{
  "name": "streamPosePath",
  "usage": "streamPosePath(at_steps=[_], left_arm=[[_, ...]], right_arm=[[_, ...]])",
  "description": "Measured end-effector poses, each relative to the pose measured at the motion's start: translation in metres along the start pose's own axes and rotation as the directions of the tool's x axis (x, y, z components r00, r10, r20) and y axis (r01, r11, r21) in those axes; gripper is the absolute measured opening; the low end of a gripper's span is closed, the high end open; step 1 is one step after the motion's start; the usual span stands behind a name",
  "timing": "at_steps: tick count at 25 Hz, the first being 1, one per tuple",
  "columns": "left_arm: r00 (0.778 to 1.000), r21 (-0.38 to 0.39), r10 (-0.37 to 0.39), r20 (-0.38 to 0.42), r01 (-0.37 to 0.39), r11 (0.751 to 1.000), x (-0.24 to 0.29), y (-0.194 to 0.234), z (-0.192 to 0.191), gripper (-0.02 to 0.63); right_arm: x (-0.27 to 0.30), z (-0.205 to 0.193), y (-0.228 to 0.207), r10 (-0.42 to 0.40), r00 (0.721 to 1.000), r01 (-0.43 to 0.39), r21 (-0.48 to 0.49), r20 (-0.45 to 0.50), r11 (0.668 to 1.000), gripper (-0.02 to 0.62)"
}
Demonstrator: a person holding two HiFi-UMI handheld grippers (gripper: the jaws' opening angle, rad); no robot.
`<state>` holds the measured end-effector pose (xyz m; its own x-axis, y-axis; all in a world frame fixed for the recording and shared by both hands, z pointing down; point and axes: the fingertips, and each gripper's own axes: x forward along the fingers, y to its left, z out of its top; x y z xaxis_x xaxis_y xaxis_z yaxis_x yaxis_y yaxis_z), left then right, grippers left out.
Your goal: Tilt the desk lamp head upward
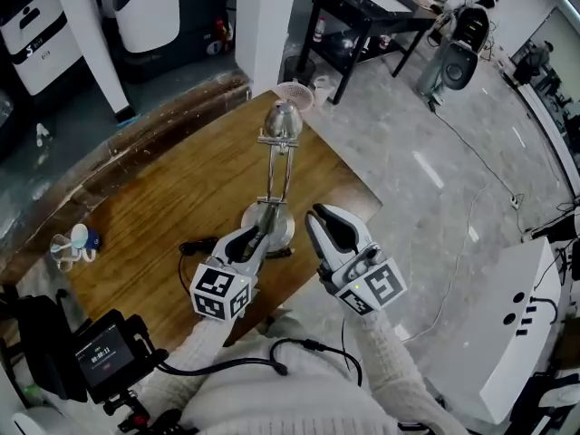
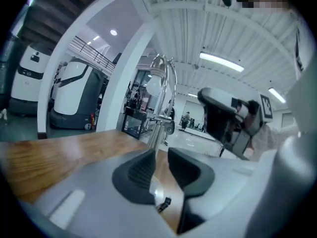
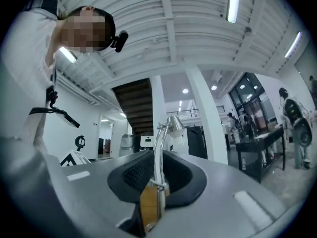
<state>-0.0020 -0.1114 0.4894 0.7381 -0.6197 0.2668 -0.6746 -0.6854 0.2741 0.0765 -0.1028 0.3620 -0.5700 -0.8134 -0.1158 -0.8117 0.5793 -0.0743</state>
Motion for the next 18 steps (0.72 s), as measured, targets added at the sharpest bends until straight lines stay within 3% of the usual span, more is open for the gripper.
streamPosePath(at_steps=[2, 4, 8, 13, 18], left_arm=[[0.999, -0.013, 0.031, 0.018, -0.031, 0.999, -0.012, 0.001, -0.001, 0.017], [0.998, -0.019, 0.051, 0.030, -0.050, 0.999, -0.023, 0.002, -0.002, 0.008], [0.997, -0.002, 0.059, 0.043, -0.059, 0.998, -0.033, -0.008, -0.001, 0.008], [0.993, 0.019, 0.102, 0.065, -0.103, 0.994, -0.040, -0.016, 0.003, 0.008], [0.994, 0.012, 0.086, 0.060, -0.087, 0.996, -0.034, -0.023, 0.002, 0.008]], right_arm=[[-0.013, -0.023, 0.007, -0.061, 0.997, 0.066, 0.081, -0.057, 0.995, 0.009], [-0.020, -0.049, 0.019, -0.105, 0.987, 0.119, 0.120, -0.118, 0.986, -0.002], [-0.020, -0.083, 0.038, -0.164, 0.961, 0.180, 0.054, -0.222, 0.982, -0.002], [-0.013, -0.105, 0.049, -0.149, 0.930, 0.169, 0.032, -0.336, 0.985, -0.002], [-0.013, -0.111, 0.049, -0.117, 0.926, 0.145, 0.052, -0.358, 0.988, -0.002]])
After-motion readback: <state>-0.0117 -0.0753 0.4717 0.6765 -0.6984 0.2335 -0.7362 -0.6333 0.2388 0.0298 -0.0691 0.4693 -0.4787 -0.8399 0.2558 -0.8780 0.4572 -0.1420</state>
